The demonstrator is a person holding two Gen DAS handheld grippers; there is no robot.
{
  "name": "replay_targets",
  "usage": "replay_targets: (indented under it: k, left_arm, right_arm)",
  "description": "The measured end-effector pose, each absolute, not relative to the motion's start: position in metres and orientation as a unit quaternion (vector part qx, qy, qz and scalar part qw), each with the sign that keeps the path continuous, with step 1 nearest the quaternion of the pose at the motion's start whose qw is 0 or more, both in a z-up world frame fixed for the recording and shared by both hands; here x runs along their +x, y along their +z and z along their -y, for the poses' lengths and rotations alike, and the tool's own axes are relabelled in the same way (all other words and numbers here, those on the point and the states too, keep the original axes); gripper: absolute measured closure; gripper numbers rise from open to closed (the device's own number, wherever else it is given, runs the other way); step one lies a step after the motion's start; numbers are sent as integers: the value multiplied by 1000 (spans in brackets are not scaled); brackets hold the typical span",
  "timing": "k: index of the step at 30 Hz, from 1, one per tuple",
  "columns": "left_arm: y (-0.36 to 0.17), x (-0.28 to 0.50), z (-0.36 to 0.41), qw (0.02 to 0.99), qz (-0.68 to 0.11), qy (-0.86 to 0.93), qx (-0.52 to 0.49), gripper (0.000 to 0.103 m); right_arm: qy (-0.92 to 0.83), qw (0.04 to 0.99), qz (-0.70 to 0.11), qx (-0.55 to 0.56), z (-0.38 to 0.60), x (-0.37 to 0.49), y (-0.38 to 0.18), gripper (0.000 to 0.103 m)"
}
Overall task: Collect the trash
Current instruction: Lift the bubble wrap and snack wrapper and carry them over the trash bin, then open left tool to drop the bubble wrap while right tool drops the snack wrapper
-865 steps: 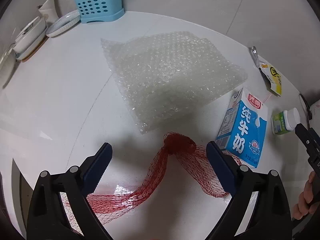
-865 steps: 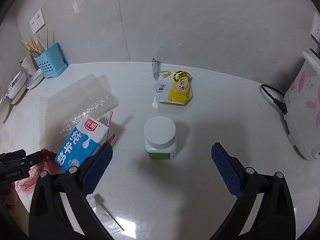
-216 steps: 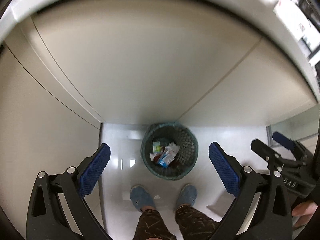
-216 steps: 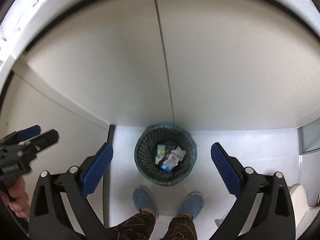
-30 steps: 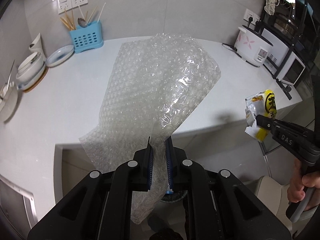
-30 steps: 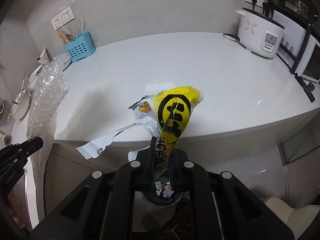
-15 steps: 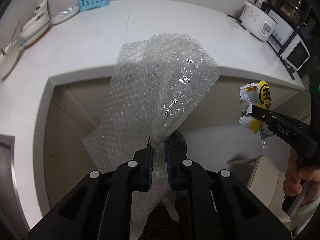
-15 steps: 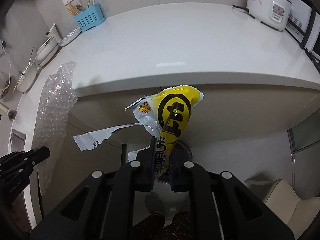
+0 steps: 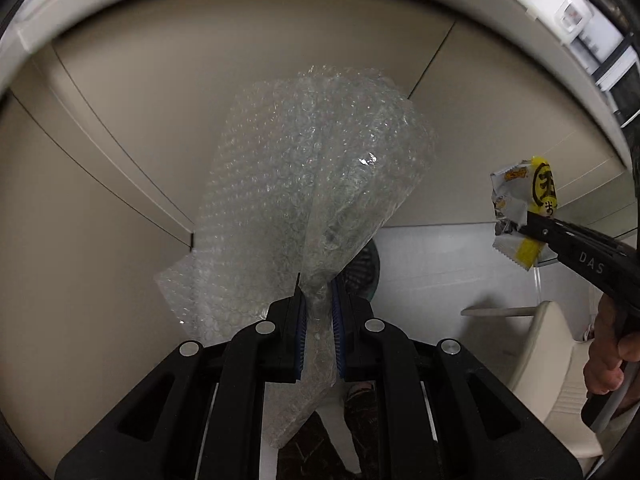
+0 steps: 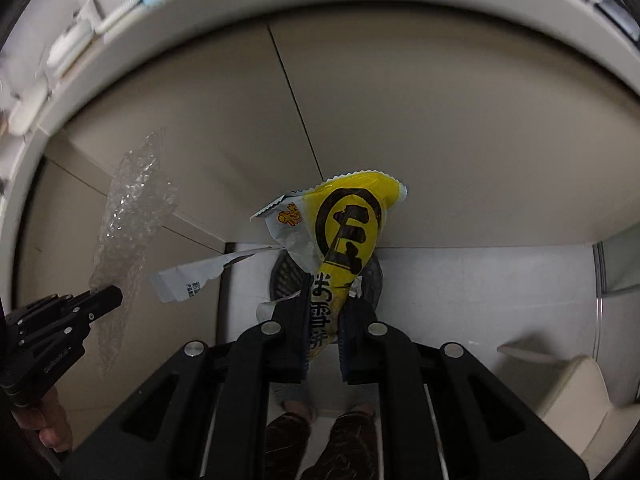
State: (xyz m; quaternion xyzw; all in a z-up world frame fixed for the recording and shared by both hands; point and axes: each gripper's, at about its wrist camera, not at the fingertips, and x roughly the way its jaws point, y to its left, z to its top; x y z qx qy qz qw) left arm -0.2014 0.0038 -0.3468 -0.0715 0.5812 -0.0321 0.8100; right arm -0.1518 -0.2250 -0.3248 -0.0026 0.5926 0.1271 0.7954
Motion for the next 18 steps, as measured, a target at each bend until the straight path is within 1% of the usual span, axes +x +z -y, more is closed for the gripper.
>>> replay_targets:
  k: [6,9,12,18]
  left_arm:
    - [-457,-187,7,792,-604,-23,-85,92]
    - [-506,-179,14,781,-619,-25,-83,92]
    - [-556,-173,20,767,-634,-29,-89,92]
    - [-628,-160,27,756,-650,-31,-76,92]
  right_arm:
    - [140,777,-614,-19,229,-143,-437,93]
    - [147,765,-627,-18,231,-140,-482,93]
    - [156,758,-633,-17,233,-139,-522,93]
    - [157,747,-646,-16,235,-133,-582,93]
